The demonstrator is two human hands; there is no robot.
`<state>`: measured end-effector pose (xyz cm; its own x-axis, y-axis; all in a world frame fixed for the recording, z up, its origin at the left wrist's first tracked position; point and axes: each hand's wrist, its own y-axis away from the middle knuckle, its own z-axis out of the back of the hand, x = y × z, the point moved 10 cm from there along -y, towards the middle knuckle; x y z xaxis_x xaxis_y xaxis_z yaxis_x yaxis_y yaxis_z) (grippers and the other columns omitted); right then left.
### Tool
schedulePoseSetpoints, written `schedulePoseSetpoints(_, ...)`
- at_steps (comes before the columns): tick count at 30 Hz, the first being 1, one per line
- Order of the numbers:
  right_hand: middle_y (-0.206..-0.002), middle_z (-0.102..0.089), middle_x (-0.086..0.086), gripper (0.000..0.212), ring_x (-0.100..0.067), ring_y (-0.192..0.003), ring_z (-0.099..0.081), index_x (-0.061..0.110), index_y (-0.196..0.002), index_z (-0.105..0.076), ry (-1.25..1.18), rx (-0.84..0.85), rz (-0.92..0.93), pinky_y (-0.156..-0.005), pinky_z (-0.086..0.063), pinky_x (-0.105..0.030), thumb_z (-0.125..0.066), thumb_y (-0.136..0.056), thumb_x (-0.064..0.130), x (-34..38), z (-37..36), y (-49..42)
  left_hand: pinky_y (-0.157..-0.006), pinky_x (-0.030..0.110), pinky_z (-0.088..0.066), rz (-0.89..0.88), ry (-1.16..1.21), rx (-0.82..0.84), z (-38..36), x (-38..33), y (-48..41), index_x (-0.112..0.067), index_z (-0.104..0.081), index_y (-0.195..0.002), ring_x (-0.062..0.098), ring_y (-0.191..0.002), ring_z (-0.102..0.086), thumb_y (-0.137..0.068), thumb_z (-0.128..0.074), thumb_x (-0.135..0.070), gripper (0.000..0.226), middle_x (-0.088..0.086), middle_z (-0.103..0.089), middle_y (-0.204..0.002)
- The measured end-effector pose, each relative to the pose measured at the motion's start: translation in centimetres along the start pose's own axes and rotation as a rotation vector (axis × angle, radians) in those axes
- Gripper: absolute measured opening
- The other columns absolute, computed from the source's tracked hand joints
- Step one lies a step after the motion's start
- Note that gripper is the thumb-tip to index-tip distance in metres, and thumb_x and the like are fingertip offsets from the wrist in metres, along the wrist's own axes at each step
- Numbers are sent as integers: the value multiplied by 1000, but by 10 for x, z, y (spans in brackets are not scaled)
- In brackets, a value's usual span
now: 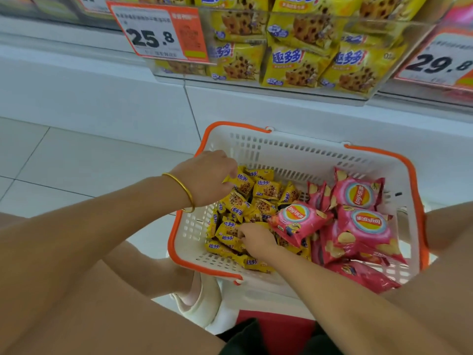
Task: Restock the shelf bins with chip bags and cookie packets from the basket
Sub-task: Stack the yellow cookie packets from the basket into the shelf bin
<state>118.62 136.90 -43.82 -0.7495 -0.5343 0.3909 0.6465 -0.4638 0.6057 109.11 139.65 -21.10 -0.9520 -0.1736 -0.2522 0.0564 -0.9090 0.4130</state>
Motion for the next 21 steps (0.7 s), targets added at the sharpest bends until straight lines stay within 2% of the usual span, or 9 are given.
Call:
schedulePoseSetpoints(3, -110, -61, -6, 16, -21, -97, -58, 8, -100, -63, -267, -37, -16, -78, -49, -31, -48, -95, 7, -10, 22, 9, -99, 36, -40, 1, -7, 35, -4, -2, -3, -20, -54, -122, 20, -114, -47, -95, -46, -28, 29, 3, -49, -122)
schedulePoseSetpoints(6, -102, -59, -2, 12, -10, -82, -59, 11, -96, -60, -655, 23, -71, -67, -52, -22, -49, -97, 9, -20, 57, 28, -101, 36, -39, 14, -38, 99, -11, 0, -6, -20, -48, -130, 21, -120, -45, -95, -48, -29, 35, 4, -47, -130)
schedulePoseSetpoints(9, -89, -63, -5, 15, -15, -79, -66, 10, -92, -57, -943, 145, -21, -76, -58, -32, -45, -98, 4, -17, 103, 56, -101, 31, -39, 20, 46, 171, -14, -4, -11, -19, -38, -140, 19, -124, -46, -94, -53, -33, 50, 3, -44, -139)
schedulePoseSetpoints(12, -82, -63, -7, 20, -17, -74, -64, 10, -89, -59, -998, 88, 99, -86, -53, -42, -43, -98, 0, -13, 154, 80, -94, 27, -42, 10, 288, 188, -2, -21, -18, -17, -41, -136, 15, -115, -52, -90, -59, -36, 53, 1, -51, -131)
schedulePoseSetpoints(13, -83, -63, -7, 22, -19, -75, -63, 10, -89, -59, -1011, 61, 128, -87, -51, -44, -43, -97, 0, -12, 167, 87, -89, 26, -43, -21, 327, 169, 5, -30, -22, -16, -48, -127, 16, -106, -55, -89, -61, -35, 45, 0, -56, -119)
schedulePoseSetpoints(15, -82, -63, -5, 21, -18, -75, -61, 10, -90, -60, -1065, -10, 162, -84, -51, -43, -43, -97, 0, -11, 190, 101, -68, 21, -40, -101, 346, 92, 24, -49, -28, -14, -54, -91, 16, -78, -51, -87, -64, -31, 20, -2, -53, -84)
schedulePoseSetpoints(16, -82, -64, -3, 18, -17, -75, -62, 9, -92, -61, -1101, -65, 166, -81, -52, -41, -44, -97, 3, -13, 202, 109, -60, 20, -34, -130, 372, 45, 35, -58, -29, -13, -51, -79, 14, -68, -45, -86, -66, -28, 22, -3, -46, -72)
schedulePoseSetpoints(18, -87, -67, -4, 15, -18, -79, -65, 10, -99, -63, -1166, -191, 192, -77, -55, -40, -49, -95, 15, -15, 231, 129, -56, 20, -30, -185, 465, -56, 57, -73, -30, -13, -48, -70, 11, -60, -40, -84, -69, -22, 27, -4, -42, -65)
schedulePoseSetpoints(21, -100, -67, -11, 19, -21, -87, -66, 19, -102, -63, -828, -434, 303, -82, -53, -40, -69, -84, 21, -6, 286, 168, -55, 23, -32, -280, 571, -219, 97, -94, -24, -9, -51, -74, 11, -57, -41, -83, -69, -19, 23, 1, -45, -65)
